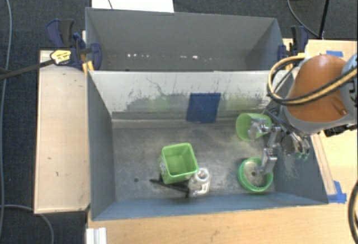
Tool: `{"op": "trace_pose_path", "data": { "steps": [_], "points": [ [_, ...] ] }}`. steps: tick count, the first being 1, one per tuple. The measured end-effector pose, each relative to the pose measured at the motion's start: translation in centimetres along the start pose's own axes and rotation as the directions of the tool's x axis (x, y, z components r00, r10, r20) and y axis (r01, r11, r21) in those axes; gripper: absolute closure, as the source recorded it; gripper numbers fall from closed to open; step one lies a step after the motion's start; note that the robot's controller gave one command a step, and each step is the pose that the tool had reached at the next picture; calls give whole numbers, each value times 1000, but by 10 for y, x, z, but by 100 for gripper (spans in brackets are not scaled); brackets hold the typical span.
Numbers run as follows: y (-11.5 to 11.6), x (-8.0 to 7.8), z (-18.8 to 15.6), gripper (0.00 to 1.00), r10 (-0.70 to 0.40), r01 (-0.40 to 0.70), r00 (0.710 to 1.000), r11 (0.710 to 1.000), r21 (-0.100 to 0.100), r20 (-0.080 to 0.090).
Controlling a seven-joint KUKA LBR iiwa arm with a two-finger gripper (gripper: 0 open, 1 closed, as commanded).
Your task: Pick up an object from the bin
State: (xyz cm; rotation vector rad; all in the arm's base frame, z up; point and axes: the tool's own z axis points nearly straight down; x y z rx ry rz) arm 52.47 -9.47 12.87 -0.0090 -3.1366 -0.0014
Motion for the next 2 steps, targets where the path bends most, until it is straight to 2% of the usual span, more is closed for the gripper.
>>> {"op": "trace_pose_path", "data": {
  "steps": [1, 2],
  "points": [
    [0, -2, -4, 0, -3, 3, 1000, 1000, 1, 8],
    [0, 4, 22, 0, -111, 111, 994, 994, 3, 12]
  ]
}}
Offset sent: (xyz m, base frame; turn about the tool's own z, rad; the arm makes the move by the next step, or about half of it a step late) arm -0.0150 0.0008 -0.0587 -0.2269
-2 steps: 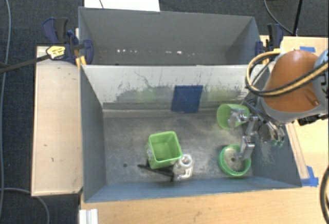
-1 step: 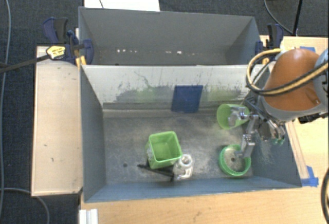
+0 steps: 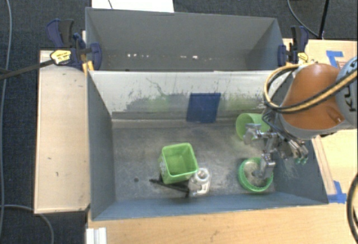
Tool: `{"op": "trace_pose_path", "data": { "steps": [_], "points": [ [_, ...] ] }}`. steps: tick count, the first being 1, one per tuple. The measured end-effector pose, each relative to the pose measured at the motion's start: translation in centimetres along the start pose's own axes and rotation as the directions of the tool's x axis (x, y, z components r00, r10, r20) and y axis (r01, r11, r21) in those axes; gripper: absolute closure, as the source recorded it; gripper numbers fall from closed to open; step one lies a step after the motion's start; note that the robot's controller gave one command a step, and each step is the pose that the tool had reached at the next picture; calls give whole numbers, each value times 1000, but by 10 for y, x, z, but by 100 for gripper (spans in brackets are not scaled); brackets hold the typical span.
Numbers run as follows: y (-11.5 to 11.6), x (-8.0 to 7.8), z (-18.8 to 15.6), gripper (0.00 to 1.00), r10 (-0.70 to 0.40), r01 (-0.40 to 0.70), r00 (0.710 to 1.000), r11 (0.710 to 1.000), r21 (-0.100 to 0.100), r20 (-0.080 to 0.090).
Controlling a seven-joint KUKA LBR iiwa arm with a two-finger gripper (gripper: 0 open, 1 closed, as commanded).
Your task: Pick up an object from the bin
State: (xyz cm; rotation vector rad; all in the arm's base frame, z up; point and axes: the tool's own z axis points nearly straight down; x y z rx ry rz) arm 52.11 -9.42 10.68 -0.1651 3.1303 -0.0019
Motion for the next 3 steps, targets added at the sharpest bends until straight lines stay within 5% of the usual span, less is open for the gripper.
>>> {"op": "trace_pose_path", "data": {
  "steps": [1, 2, 3],
  "points": [
    [0, 7, 49, 0, -82, 82, 997, 997, -3, -8],
    [-8, 11, 13, 0, -85, 85, 996, 996, 0, 1],
    [-9, 37, 27, 0, -100, 100, 995, 995, 0, 5]
  ]
}}
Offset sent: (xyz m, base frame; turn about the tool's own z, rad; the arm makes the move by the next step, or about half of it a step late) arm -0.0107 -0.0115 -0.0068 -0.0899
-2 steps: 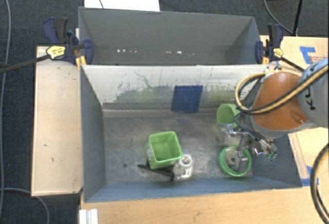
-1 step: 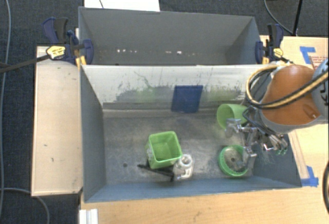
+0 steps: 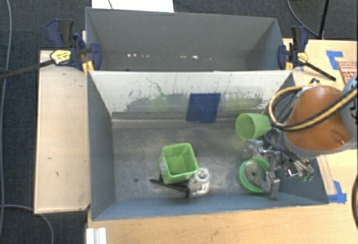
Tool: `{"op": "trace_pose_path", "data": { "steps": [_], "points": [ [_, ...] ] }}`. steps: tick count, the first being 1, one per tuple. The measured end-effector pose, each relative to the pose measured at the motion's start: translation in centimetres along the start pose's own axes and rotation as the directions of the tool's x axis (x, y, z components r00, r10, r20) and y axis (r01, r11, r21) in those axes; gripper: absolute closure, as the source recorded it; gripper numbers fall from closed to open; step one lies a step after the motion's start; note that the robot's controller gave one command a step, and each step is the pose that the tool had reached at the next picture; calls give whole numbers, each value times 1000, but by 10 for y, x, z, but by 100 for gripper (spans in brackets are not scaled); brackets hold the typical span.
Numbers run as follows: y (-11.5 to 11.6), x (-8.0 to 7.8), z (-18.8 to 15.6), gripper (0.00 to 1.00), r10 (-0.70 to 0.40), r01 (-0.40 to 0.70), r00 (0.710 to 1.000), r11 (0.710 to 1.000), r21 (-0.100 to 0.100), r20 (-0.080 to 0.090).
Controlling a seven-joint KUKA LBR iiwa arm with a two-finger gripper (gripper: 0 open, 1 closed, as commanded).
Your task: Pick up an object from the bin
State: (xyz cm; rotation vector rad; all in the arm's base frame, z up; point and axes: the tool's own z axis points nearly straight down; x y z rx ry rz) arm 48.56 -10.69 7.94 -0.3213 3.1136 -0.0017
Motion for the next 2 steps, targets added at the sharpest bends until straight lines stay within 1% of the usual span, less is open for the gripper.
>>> {"op": "trace_pose_path", "data": {
  "steps": [1, 2],
  "points": [
    [2, -28, 4, 100, -92, 92, 996, 996, 0, -10],
    [2, -28, 4, 100, -93, 93, 996, 996, 0, -10]
  ]
}}
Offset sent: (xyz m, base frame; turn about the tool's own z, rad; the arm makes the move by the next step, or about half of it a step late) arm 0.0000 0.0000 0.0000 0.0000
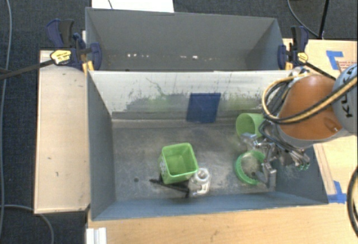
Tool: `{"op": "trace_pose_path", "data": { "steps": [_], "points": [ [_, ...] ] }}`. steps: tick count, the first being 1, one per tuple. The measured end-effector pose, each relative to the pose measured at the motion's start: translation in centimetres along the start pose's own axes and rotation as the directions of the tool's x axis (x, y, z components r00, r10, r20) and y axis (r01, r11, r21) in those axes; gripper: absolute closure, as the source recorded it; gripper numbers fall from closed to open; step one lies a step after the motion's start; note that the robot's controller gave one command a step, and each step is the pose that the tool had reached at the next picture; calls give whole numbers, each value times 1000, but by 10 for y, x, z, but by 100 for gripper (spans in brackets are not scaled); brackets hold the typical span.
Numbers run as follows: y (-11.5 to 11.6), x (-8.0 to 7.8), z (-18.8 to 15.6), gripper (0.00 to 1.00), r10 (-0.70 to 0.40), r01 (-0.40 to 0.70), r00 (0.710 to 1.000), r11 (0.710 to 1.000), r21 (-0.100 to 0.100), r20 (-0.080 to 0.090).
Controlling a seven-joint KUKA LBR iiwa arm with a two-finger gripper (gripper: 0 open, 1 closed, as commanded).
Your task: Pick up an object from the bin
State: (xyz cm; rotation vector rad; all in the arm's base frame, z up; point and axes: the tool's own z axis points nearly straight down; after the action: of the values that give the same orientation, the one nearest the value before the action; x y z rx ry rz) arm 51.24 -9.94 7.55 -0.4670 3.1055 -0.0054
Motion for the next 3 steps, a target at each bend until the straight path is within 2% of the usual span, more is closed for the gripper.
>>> {"op": "trace_pose_path", "data": {
  "steps": [1, 2, 3],
  "points": [
    [0, 1, -4, 100, 0, 0, 1000, 1000, 0, 0],
    [0, -1, -17, 100, 0, 0, 1000, 1000, 2, 10],
    [0, -2, -32, 100, 0, 0, 1000, 1000, 3, 11]
  ]
}}
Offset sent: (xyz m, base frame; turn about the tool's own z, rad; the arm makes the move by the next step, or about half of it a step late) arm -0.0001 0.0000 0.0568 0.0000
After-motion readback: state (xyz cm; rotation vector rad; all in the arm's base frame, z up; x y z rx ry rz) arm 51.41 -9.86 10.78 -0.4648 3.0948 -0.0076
